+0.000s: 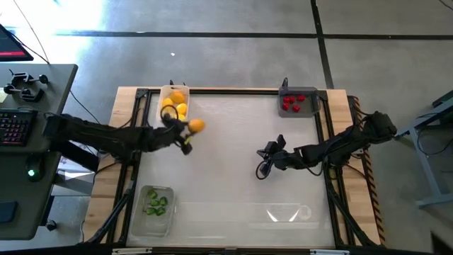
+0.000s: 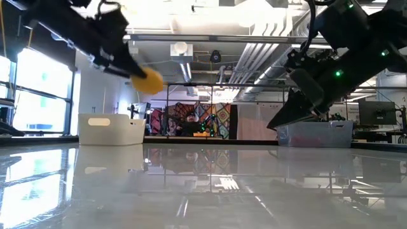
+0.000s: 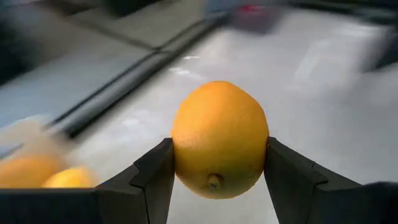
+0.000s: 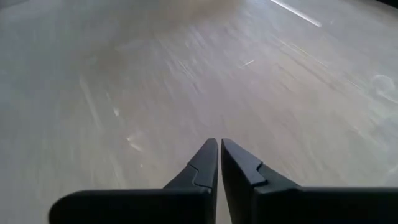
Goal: Sort produce into baskets
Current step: Put the lemon into the white bin
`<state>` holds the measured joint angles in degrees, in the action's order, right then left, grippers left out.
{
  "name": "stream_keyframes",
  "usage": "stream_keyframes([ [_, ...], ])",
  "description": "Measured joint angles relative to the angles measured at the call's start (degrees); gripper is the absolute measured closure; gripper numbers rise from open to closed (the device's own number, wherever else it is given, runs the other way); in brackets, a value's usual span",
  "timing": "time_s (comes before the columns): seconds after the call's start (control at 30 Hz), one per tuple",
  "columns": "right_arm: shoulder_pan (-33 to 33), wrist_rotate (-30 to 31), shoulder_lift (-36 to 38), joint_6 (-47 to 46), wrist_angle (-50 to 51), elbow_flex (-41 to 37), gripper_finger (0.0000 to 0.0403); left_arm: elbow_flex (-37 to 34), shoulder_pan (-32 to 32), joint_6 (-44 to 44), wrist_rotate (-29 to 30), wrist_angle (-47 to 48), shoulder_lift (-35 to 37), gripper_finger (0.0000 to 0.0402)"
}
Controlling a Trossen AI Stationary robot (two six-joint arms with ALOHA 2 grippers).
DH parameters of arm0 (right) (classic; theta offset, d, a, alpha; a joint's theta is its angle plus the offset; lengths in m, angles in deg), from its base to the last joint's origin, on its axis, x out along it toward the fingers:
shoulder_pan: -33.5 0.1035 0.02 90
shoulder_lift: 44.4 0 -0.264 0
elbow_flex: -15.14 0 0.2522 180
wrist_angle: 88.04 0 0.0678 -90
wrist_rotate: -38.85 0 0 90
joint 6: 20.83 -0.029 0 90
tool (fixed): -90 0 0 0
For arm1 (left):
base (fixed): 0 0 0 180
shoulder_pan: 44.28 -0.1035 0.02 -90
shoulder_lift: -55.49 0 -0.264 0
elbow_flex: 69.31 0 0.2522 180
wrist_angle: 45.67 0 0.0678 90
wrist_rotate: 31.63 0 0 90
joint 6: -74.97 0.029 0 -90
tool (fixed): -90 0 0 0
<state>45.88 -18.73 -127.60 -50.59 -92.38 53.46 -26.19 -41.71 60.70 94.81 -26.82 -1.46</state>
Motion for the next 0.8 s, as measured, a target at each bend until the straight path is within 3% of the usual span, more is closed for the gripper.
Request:
stream_keyframes([
  [0.1,0.08,-0.02,0.0,0.02,-0.36,0.0,0.04,0.0,-4.05,-2.46,4.79,5.19,1.29,0.0211],
  [0.3,0.08,-0.01,0.0,0.01,-0.63,0.0,0.0401,0.85,-15.35,-8.78,4.5,14.46,1.76,0.0211],
  [0.5,0.08,-0.02,0.0,0.0,-0.63,0.0,0.0402,4.15,-25.75,-11.94,0.48,25.92,1.5,0.0211],
  [0.63,0.08,-0.02,0.0,0.02,-0.63,0.0,0.0403,4.5,-29.7,-11.14,-4.47,28.53,1.41,0.0211],
  [0.8,0.12,-0.02,0.0,0.0,-0.61,0.0,0.0403,4.48,-32.87,-11.12,-5.92,30.32,0.24,0.0211],
])
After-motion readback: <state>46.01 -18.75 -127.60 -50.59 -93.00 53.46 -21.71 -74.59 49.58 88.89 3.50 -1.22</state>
